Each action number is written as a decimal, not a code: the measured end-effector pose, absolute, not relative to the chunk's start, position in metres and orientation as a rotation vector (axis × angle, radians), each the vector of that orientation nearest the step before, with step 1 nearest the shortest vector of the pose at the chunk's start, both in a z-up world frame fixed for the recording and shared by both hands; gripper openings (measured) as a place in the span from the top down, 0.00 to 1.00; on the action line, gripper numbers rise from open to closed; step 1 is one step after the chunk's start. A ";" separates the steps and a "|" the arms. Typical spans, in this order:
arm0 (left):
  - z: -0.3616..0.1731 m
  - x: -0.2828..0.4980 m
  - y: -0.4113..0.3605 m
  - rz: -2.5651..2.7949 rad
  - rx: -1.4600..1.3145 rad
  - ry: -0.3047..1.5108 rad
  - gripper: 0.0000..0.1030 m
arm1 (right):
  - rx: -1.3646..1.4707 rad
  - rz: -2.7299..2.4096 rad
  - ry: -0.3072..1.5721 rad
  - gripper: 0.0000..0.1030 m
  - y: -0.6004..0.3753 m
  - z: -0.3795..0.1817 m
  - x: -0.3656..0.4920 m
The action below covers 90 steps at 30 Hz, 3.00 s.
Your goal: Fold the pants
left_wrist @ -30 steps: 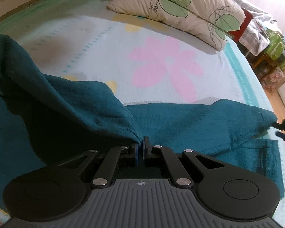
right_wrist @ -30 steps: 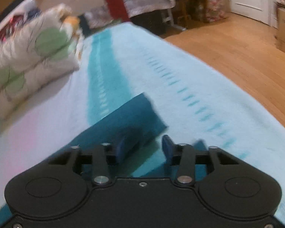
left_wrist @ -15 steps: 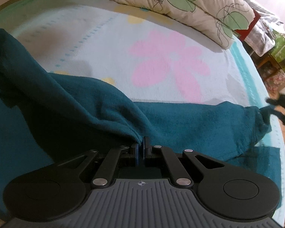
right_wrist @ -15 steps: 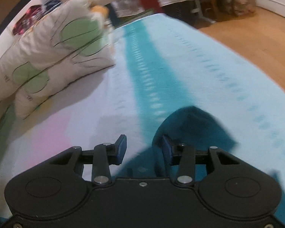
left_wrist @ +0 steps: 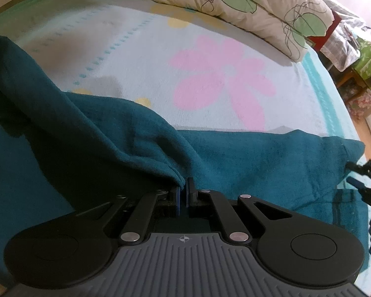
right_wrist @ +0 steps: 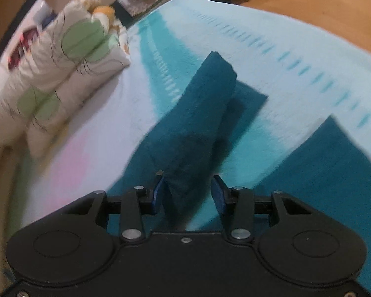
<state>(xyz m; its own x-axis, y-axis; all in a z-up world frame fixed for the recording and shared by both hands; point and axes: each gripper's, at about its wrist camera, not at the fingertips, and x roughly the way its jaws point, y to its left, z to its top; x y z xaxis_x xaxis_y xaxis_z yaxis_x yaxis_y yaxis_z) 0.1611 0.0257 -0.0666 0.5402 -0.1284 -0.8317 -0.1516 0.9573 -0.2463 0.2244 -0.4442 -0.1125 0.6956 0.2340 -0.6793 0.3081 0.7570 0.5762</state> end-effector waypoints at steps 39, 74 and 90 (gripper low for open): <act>-0.072 0.064 0.010 -0.020 -0.142 1.087 0.96 | 0.727 -0.370 0.850 0.62 -0.494 -0.093 0.049; -0.103 0.045 0.021 -0.022 -0.215 1.192 0.96 | 0.676 -0.436 0.891 0.90 -0.483 -0.102 0.014; -0.081 0.023 0.031 -0.136 -0.205 1.122 0.87 | 0.540 -0.471 0.907 0.90 -0.473 -0.102 0.028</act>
<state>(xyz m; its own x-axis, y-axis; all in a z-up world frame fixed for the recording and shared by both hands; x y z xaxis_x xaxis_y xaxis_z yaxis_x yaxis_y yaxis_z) 0.0229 0.0307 -0.0808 0.4287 -0.2109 -0.8785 0.0051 0.9729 -0.2311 0.0283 -0.4735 -0.1024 0.5336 -0.1539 -0.8316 0.5917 0.7705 0.2371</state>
